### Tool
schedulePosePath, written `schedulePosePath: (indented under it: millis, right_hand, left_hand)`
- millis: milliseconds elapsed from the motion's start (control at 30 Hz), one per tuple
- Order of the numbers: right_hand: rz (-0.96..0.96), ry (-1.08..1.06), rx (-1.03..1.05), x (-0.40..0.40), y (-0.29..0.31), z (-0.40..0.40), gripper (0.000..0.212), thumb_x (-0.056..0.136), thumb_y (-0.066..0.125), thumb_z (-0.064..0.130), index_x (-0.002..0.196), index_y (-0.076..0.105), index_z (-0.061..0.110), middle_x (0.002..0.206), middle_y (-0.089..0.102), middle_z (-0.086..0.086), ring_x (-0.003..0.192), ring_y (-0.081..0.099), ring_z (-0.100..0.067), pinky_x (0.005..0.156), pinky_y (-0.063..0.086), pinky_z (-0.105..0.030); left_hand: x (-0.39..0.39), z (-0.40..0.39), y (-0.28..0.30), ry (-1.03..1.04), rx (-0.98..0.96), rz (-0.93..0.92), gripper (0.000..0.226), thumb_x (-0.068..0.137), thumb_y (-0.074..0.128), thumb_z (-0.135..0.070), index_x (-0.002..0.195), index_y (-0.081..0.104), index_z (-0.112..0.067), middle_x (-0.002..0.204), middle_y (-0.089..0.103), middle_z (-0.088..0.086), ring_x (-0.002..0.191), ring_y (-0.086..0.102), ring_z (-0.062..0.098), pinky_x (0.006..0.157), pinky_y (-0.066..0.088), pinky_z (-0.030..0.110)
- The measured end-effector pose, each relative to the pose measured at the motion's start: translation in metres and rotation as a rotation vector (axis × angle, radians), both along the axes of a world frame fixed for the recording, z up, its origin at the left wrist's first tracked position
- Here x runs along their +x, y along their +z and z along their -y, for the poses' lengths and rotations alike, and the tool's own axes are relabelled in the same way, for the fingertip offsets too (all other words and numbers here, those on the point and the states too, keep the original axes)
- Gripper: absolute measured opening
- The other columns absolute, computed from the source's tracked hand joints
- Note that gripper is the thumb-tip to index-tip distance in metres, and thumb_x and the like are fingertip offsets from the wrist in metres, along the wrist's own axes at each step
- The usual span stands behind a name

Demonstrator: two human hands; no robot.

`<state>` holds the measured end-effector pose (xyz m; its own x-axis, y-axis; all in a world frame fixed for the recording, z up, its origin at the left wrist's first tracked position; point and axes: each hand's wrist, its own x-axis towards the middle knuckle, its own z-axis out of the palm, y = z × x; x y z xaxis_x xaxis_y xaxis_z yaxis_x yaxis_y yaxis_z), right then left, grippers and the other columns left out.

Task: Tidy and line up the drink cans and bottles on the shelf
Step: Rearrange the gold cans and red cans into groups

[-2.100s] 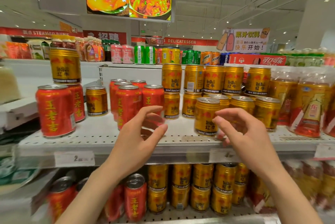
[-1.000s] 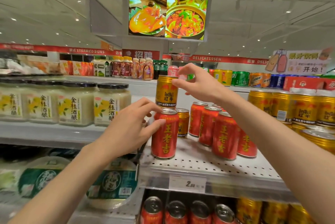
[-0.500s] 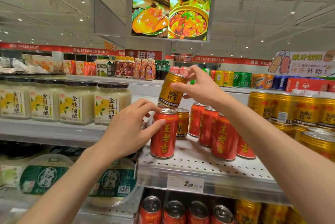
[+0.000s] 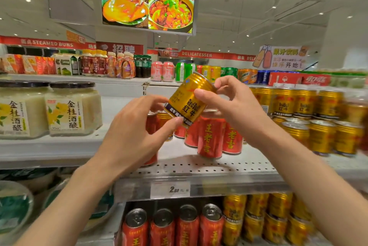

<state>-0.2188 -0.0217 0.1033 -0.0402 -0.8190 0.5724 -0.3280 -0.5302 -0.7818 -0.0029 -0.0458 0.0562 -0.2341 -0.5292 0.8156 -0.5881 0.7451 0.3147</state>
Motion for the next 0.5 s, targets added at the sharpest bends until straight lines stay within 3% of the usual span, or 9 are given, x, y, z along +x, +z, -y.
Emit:
schedulePosePath:
  millis: [167,233,367,500]
  right_hand:
    - [0.091,-0.017,0.038,-0.036,-0.029,-0.03,0.039,0.083,0.077,0.036,0.101,0.052,0.014,0.112,0.068,-0.01,0.094,0.075,-0.013,0.07,0.064,-0.034]
    - [0.081,-0.03,0.044,-0.056,-0.037,-0.041,0.041,0.079,0.077,0.04,0.099,0.051,0.015,0.109,0.069,-0.009,0.092,0.075,-0.011,0.067,0.063,-0.032]
    - [0.058,-0.019,0.054,-0.111,-0.045,-0.056,0.044,0.073,0.077,0.04,0.097,0.051,0.015,0.107,0.071,-0.008,0.092,0.076,-0.017,0.07,0.065,-0.044]
    - [-0.011,-0.032,0.073,-0.174,-0.047,-0.069,0.047,0.072,0.077,0.043,0.099,0.052,0.014,0.109,0.071,-0.002,0.092,0.076,-0.017,0.069,0.065,-0.041]
  left_hand:
    - [-0.031,-0.014,-0.014,-0.064,-0.068,0.069,0.049,0.082,0.063,-0.061,0.119,0.06,-0.029,0.101,0.063,-0.017,0.09,0.056,-0.003,0.077,0.047,0.02]
    - [-0.051,-0.02,-0.021,-0.087,-0.058,0.072,0.049,0.082,0.064,-0.061,0.119,0.061,-0.03,0.101,0.063,-0.018,0.092,0.059,-0.002,0.075,0.047,0.019]
    - [-0.105,-0.033,-0.035,-0.142,-0.033,0.054,0.048,0.08,0.065,-0.062,0.117,0.06,-0.032,0.099,0.064,-0.018,0.095,0.062,0.004,0.081,0.05,0.026]
    - [-0.17,-0.042,-0.046,-0.2,0.015,0.014,0.049,0.079,0.068,-0.061,0.119,0.06,-0.033,0.102,0.065,-0.02,0.097,0.064,0.003,0.078,0.05,0.02]
